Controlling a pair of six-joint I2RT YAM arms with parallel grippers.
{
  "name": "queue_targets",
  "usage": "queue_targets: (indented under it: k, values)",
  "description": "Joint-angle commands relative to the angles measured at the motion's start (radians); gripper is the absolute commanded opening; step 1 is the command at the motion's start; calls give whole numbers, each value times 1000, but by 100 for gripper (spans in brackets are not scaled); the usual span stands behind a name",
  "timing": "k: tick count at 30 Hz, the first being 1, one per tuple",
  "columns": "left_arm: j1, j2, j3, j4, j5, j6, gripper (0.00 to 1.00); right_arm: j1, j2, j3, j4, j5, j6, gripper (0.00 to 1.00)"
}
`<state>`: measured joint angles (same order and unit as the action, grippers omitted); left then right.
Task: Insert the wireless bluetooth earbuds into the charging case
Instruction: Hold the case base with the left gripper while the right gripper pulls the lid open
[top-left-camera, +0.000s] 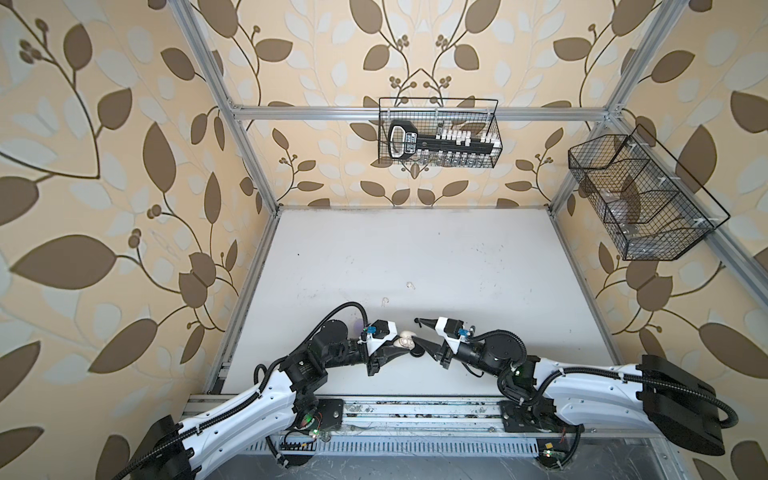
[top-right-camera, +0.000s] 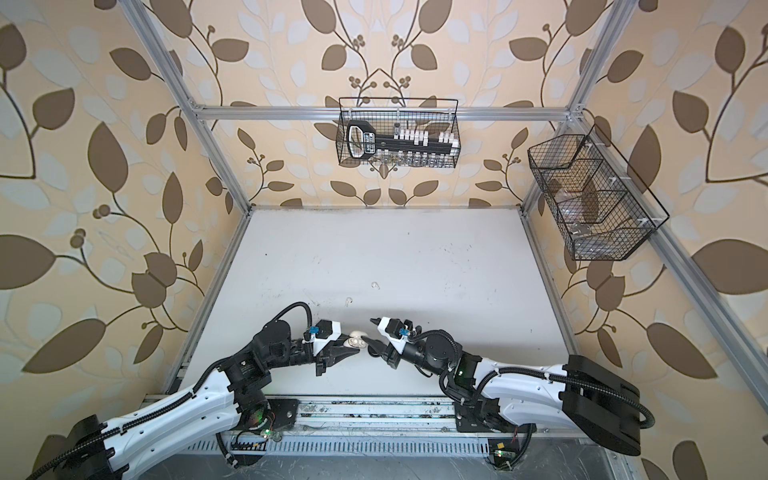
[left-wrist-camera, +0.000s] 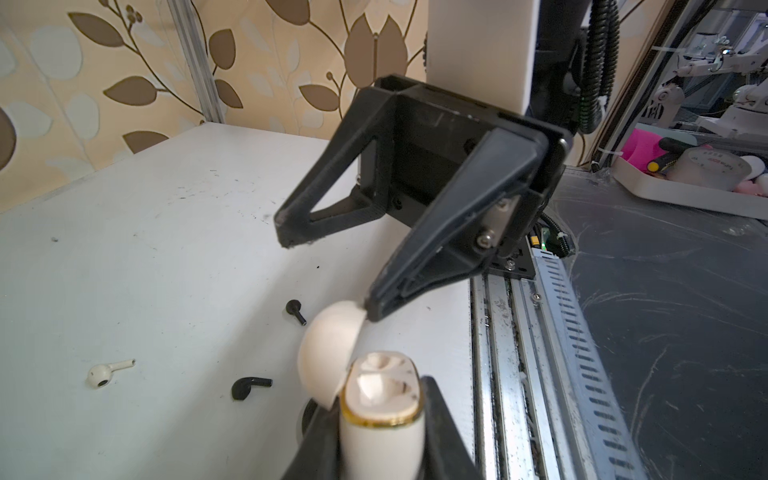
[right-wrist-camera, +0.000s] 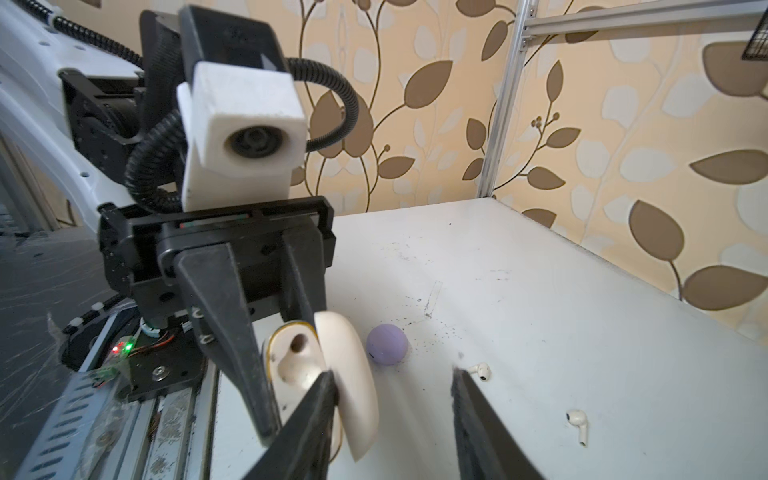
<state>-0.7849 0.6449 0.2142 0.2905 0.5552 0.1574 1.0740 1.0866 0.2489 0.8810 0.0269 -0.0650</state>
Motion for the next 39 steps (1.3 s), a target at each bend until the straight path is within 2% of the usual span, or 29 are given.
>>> queue_targets:
  k: [1,4,13,21,24,34,37,39]
  values:
    - [-14,-17,48,50,105,27,0,-11,-2,1,21,70,4,45]
    - [-15,-16,49,55,102,27,0,-17,7,3,26,50,7,45]
    - [-16,-17,67,36,107,41,0,-28,42,35,-8,-155,-1,45]
    - [-16,-26,83,36,142,58,0,-43,93,77,-34,-263,6,43]
    - [-16,-34,85,34,153,63,0,-44,99,84,-40,-268,6,38]
    - [-16,-48,88,12,143,70,0,-47,60,73,-51,-326,4,9]
    - [-16,-38,90,7,143,68,1,-41,50,76,-66,-324,0,7]
    - [-16,-25,92,7,145,68,7,-28,42,79,-83,-295,-12,6]
